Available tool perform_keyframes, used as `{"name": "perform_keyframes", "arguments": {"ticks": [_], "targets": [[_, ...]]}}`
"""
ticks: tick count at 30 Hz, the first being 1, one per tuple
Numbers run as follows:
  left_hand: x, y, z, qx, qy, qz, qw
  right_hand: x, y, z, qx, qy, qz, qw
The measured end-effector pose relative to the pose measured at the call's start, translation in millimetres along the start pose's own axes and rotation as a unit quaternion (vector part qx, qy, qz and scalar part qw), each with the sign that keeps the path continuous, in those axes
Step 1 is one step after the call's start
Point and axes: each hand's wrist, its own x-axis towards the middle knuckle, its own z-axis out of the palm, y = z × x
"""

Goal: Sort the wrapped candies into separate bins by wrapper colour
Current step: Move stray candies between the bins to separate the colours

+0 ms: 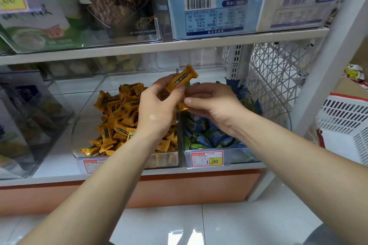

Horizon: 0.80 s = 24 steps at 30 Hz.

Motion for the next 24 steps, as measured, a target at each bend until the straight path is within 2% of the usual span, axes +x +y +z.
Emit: {"name": "perform_keyframes", "arguments": {"ticks": [3,4,5,6,8,9,10,12,14,17,20,24], "targets": [[10.9,1.6,-14.0,0.015,0.026,0.003,1.000,2.1,2.3,0.7,0.024,-0.023,-0.023,0.999],[14.9,0.3,-22.5,0.037,0.035,-0.003,0.999,3.6,2.4,-2.0,-0.016,-0.019,-0.027,0.999],[18.9,-2.4,-32.5,0.093,0.040,-0.002,0.995,5.7,2.5,-6.6,-0.103,-0.008,-0.033,0.994],[23.3,-7.7,-43.7,0.183,0.033,0.000,0.983,7.7,3.6,-12.8,-0.218,-0.007,-0.033,0.975],[28.2,-17.6,-63.3,0.390,0.000,-0.007,0.921,9.9,7.2,-23.6,-0.403,-0.077,0.001,0.912],[28.3,-20.1,-68.9,0.460,-0.011,-0.015,0.888,9.8,10.3,-26.9,-0.455,-0.129,0.035,0.880],[27.9,-20.5,-70.4,0.489,-0.008,-0.009,0.872,9.9,14.8,-28.7,-0.496,-0.178,0.072,0.847],[23.7,-17.8,-61.7,0.488,0.008,0.056,0.871,11.4,24.1,-27.8,-0.560,-0.233,0.121,0.786],[14.4,-18.4,-43.7,0.462,-0.025,0.091,0.882,16.4,30.5,-22.8,-0.580,-0.233,0.134,0.769],[-1.3,-29.4,-20.5,0.391,-0.121,0.041,0.912,25.3,38.7,-15.5,-0.597,-0.264,0.155,0.742],[-2.3,-42.4,-18.0,0.387,-0.137,0.030,0.911,27.9,46.6,-11.1,-0.600,-0.264,0.174,0.735],[0.7,-48.8,-21.3,0.353,-0.136,0.028,0.925,26.8,53.2,-10.8,-0.585,-0.249,0.181,0.750]]}}
